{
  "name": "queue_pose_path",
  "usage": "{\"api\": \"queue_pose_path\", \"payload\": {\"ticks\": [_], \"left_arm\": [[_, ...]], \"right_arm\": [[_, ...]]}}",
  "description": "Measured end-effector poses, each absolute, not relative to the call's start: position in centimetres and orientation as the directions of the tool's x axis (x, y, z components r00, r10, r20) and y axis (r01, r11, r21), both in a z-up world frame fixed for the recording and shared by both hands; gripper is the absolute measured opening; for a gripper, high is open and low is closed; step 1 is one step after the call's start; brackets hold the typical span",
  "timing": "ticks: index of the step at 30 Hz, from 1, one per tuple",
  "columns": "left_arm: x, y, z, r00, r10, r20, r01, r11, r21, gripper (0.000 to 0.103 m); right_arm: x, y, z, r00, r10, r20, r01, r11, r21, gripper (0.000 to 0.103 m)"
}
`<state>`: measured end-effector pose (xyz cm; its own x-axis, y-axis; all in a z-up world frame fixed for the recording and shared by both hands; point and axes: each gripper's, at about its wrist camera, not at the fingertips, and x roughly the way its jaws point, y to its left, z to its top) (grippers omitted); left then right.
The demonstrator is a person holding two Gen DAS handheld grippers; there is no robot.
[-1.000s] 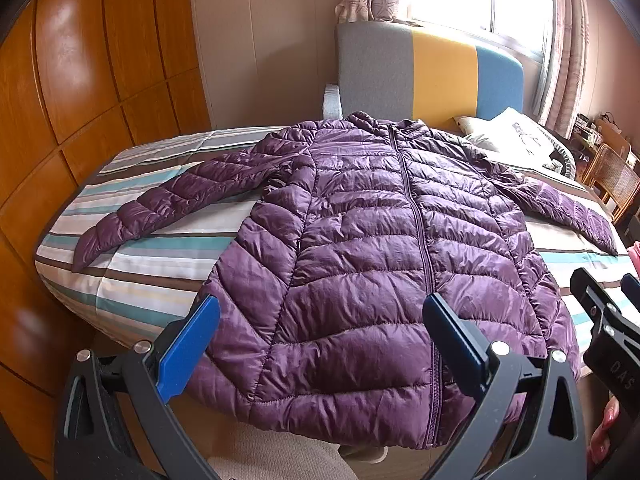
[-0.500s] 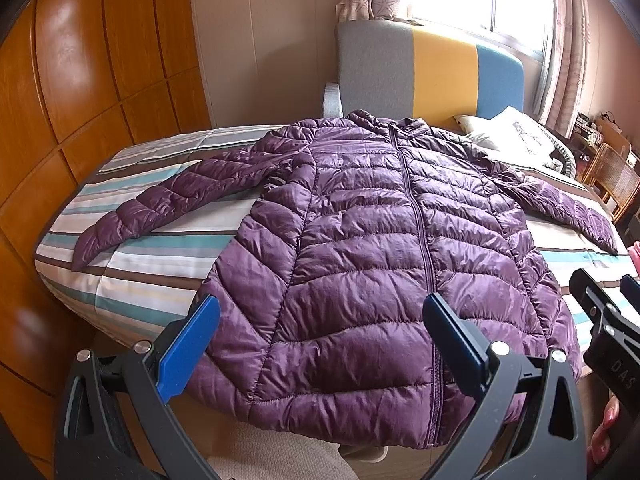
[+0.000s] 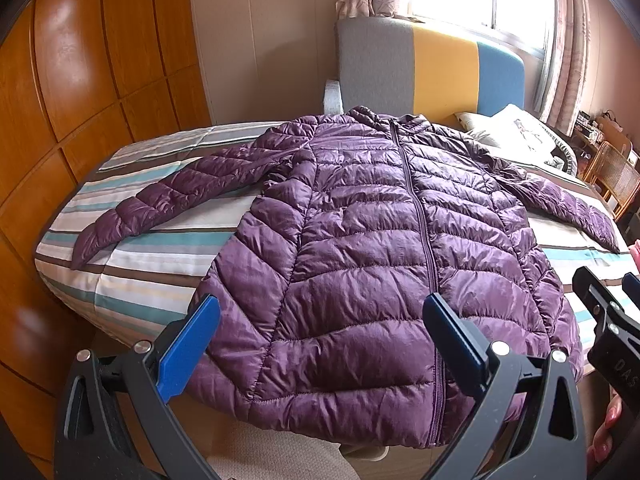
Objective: Fold large clothes
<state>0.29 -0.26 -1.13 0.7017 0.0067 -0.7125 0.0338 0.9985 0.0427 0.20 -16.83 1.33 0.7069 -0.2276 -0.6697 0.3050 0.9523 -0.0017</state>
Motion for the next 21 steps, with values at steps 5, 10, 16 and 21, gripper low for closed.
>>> {"api": "queue_pose_path", "payload": {"ticks": [5,10,16,21], "left_arm": [[0.6,-0.3,-1.5,0.694,0.012,-0.72,0.032,0.998,0.047,0.101],[0.9,-0.4,-1.9,0.701,0.022,-0.713,0.036,0.997,0.066,0.101],[2.6,-0.4,-3.0,0.68,-0.015,-0.733,0.068,0.997,0.043,0.101],[4.8,-0.5,-3.8,0.692,0.034,-0.721,0.043,0.995,0.088,0.101]], "right_arm": [[0.2,-16.8,1.2,0.703,-0.223,-0.675,0.306,0.952,0.003,0.1],[0.4,-17.3,1.1,0.706,-0.219,-0.673,0.305,0.952,0.011,0.1],[1.6,-19.0,0.9,0.726,-0.184,-0.663,0.286,0.957,0.048,0.1],[2.7,-21.1,0.9,0.772,-0.171,-0.612,0.271,0.96,0.074,0.1]]}}
